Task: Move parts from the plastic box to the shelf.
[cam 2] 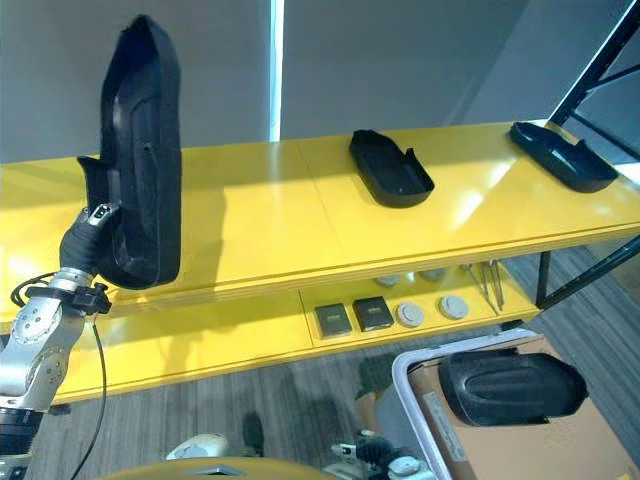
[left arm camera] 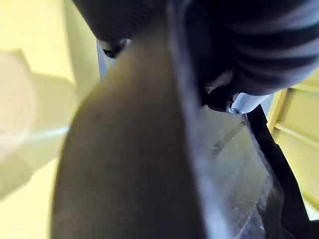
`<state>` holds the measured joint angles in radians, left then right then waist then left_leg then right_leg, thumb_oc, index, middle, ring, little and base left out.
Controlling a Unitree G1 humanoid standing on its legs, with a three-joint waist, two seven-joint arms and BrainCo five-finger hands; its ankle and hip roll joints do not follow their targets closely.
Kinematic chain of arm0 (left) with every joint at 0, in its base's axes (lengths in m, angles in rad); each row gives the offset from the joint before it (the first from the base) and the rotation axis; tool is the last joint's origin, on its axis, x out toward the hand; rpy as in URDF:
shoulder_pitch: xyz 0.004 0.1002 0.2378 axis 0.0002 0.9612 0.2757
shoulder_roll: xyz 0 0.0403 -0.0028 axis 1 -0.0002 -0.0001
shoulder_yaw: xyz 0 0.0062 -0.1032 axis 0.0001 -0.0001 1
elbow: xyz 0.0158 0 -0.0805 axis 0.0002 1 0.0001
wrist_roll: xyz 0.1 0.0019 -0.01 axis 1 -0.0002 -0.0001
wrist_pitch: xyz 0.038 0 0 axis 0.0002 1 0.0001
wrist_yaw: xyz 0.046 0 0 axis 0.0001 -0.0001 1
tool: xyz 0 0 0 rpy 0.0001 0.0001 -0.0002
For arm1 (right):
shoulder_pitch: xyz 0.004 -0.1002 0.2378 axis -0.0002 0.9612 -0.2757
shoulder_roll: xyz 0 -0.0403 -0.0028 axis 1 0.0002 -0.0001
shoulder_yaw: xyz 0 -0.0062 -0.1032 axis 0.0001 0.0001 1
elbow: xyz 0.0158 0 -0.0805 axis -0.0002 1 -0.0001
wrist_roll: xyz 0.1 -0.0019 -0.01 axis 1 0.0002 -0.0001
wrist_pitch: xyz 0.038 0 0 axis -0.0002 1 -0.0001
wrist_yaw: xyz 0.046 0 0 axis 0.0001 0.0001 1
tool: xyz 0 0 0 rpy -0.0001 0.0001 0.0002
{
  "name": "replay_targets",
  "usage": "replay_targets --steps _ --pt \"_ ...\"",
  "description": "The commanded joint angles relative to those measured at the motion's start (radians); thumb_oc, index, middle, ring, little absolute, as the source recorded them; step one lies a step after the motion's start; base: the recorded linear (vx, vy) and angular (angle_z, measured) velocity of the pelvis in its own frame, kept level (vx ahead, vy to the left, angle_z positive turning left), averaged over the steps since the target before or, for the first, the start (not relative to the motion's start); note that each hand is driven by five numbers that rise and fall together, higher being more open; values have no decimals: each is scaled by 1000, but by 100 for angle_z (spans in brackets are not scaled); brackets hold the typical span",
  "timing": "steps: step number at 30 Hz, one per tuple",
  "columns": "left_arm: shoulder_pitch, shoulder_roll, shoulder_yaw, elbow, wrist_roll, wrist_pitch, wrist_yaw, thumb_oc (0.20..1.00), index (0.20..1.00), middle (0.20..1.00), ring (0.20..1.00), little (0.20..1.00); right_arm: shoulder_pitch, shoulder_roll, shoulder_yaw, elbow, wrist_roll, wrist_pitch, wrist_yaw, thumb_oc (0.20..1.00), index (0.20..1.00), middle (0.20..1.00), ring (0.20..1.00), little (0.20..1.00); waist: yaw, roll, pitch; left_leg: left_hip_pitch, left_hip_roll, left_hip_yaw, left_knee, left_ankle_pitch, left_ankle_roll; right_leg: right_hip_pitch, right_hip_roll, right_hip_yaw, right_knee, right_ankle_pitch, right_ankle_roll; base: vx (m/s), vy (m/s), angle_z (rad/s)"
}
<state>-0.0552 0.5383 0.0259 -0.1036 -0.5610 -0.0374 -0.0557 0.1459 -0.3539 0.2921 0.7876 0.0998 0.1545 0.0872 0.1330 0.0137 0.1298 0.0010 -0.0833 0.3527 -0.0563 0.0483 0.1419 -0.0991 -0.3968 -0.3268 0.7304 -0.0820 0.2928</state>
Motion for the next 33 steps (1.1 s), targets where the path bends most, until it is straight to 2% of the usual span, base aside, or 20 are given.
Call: replay_targets --steps 1,3,5,7,11,12,14,20,22,23,33 --pt "-72 30 6 -7 87 -2 61 200 200 200 200 200 10 -3 -31 55 -25 -34 2 1000 1000 1000 1000 1000 -29 1 -25 81 14 -21 -23 -80 -92 -31 115 -16 -187 149 -31 12 -84 11" --pt "-106 35 -23 36 138 17 115 200 200 200 200 200 8 -3 -45 75 -28 -42 10 1000 1000 1000 1000 1000 -54 -7 -11 82 36 -7 -16 -74 -107 -27 117 0 -355 217 -38 60 -174 64" --pt "-148 26 -73 107 156 73 183 200 200 200 200 200 9 1 -53 97 -54 -33 22 1000 1000 1000 1000 1000 -84 -24 -9 98 56 -4 -17 -93 -117 -38 109 42 -487 283 -31 184 -251 46" --pt "-177 6 -104 184 182 128 219 200 200 200 200 200 14 -6 -42 111 -66 -28 33 1000 1000 1000 1000 1000 -100 -33 -16 109 81 -3 -8 -91 -127 -8 127 47 -549 247 -31 198 -232 20" --pt "-214 -19 -144 287 214 178 284 200 200 200 200 200 13 -5 -23 118 -66 -10 41 1000 1000 1000 1000 1000 -112 -43 -34 114 105 4 -4 -79 -137 24 146 49 -603 232 -32 162 -170 46" --pt "-243 -26 -159 349 247 212 299 200 200 200 200 200 12 -3 -7 116 -68 5 37 1000 1000 1000 1000 1000 -118 -45 -45 121 119 11 -6 -72 -145 48 155 43 -635 216 -37 229 -195 9" --pt "-297 -40 -182 454 272 238 328 200 200 200 200 200 13 -3 12 121 -73 22 33 1000 1000 1000 1000 1000 -129 -45 -64 126 140 25 -10 -62 -156 77 168 35 -678 196 -48 213 -168 11" --pt "-411 -60 -226 630 301 271 380 200 200 200 200 200 21 6 46 137 -83 22 30 1000 1000 1000 1000 1000 -163 -39 -83 125 173 54 -13 -48 -176 103 190 30 -720 177 -65 134 -95 -18" --pt "-446 -64 -229 690 308 289 392 200 200 200 200 200 29 7 54 130 -73 19 44 1000 1000 1000 1000 1000 -180 -37 -88 125 181 67 -12 -44 -183 106 196 29 -728 174 -70 163 -62 -23" --pt "-490 -65 -224 781 339 304 400 200 200 200 200 200 44 11 66 122 -65 14 65 1000 1000 1000 1000 1000 -202 -29 -92 134 190 70 -13 -59 -195 118 203 38 -735 155 -62 197 -48 -32" --pt "-595 -16 -224 953 346 345 425 200 200 200 200 200 65 12 86 158 -45 -39 105 1000 1000 1000 1000 1000 -249 -17 -85 112 208 107 11 -59 -209 103 209 43 -732 138 -67 72 -14 -5"
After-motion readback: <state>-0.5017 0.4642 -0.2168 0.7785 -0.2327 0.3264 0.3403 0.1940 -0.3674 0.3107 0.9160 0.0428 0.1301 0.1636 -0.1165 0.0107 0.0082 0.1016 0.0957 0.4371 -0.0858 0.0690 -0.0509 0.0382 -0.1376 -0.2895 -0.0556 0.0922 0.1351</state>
